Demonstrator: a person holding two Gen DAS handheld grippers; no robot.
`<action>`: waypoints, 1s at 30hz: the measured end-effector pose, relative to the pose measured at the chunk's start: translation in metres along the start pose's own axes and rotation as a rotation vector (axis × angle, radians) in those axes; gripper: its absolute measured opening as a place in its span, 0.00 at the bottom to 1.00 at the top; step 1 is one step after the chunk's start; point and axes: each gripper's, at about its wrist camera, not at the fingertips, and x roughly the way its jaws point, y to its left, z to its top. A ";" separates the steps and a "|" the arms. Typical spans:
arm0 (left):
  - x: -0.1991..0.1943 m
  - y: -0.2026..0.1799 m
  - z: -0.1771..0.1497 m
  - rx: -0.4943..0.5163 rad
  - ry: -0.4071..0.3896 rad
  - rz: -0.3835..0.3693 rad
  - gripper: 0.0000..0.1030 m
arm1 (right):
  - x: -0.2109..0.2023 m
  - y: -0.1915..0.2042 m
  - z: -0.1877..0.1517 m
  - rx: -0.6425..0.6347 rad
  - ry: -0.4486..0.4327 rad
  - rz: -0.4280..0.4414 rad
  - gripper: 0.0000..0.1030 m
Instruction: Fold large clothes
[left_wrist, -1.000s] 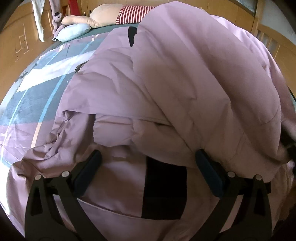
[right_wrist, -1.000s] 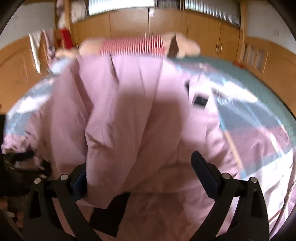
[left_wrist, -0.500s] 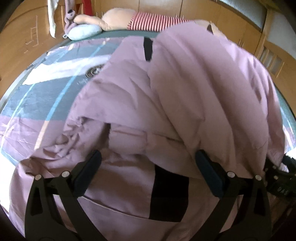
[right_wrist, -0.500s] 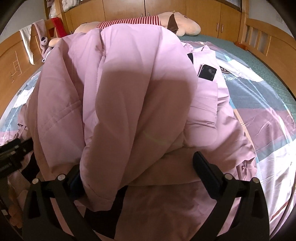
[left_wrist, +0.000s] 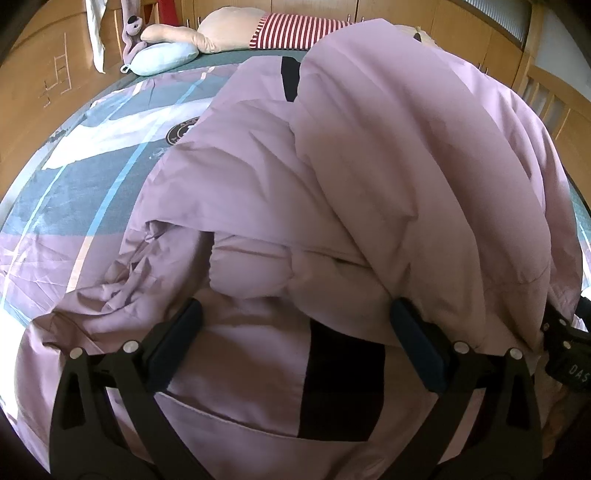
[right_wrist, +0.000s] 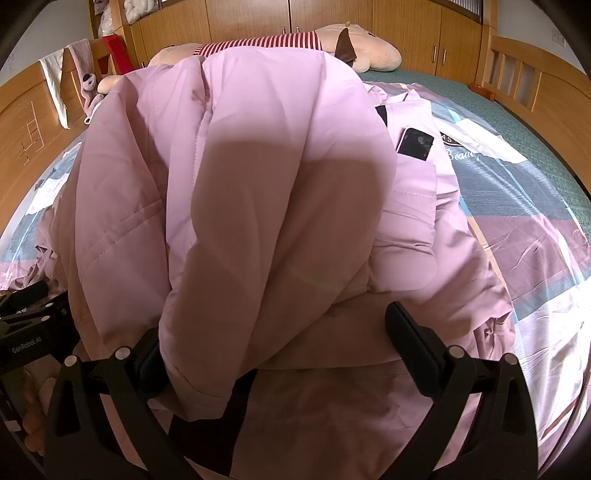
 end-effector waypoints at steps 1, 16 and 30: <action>0.001 0.000 0.000 0.001 0.001 0.001 0.98 | 0.000 0.000 0.000 0.001 0.000 0.002 0.99; 0.003 0.000 -0.002 0.006 0.006 0.005 0.98 | -0.095 -0.003 0.004 0.020 -0.476 -0.006 0.99; 0.004 -0.001 0.000 0.000 0.013 -0.001 0.98 | 0.001 -0.017 0.008 0.097 -0.052 0.088 0.99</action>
